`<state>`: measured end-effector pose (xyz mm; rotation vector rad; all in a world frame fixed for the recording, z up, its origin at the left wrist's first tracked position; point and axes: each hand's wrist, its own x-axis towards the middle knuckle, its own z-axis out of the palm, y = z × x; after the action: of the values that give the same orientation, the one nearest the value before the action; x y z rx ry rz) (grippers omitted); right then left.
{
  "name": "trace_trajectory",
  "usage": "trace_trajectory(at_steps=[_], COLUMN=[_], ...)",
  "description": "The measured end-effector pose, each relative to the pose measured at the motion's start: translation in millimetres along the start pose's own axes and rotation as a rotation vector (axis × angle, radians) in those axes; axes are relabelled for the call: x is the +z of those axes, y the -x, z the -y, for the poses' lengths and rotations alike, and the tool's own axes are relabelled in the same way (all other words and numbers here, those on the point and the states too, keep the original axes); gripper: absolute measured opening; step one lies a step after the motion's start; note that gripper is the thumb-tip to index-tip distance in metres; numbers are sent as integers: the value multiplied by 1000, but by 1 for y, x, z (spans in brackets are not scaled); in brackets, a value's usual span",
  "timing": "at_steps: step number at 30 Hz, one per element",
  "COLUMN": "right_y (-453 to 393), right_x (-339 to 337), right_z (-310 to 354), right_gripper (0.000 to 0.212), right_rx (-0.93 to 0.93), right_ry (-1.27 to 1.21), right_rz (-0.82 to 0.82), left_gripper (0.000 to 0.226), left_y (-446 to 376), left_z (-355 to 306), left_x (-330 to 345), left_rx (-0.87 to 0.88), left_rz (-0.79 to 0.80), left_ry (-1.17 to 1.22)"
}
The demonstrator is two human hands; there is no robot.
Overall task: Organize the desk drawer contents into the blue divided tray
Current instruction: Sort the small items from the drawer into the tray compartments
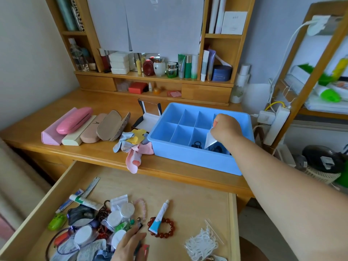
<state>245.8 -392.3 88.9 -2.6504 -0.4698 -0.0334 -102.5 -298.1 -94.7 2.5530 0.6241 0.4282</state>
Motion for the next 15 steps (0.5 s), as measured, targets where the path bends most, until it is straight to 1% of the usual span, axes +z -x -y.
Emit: trace_trajectory(at_steps=[2, 4, 6, 8, 9, 11, 13, 15], right_y=[3, 8, 12, 15, 16, 13, 7, 2], right_x=[2, 1, -1, 1, 3, 10, 15, 17], right_z=[1, -6, -21, -34, -36, -35, -32, -29], right_gripper=[12, 12, 12, 14, 15, 17, 14, 11], right_rx=[-63, -90, -77, -80, -96, -133, -137, -95], right_ry=[43, 20, -29, -22, 6, 43, -30, -140], right_rz=[16, 7, -48, -68, -46, 16, 42, 55], left_gripper=[32, 26, 18, 26, 30, 37, 45, 47], left_y=[-1, -6, -6, -9, -10, -9, -8, -9], left_z=[-9, -13, -6, 2, 4, 4, 2, 1], left_x=[-2, -7, -3, 1, 2, 2, 2, 1], left_rx=[-9, -29, 5, -27, -39, 3, 69, 111], left_rz=[18, -26, -2, 44, 49, 89, 30, 9], left_ry=[24, 47, -22, 15, 44, -12, -47, -39])
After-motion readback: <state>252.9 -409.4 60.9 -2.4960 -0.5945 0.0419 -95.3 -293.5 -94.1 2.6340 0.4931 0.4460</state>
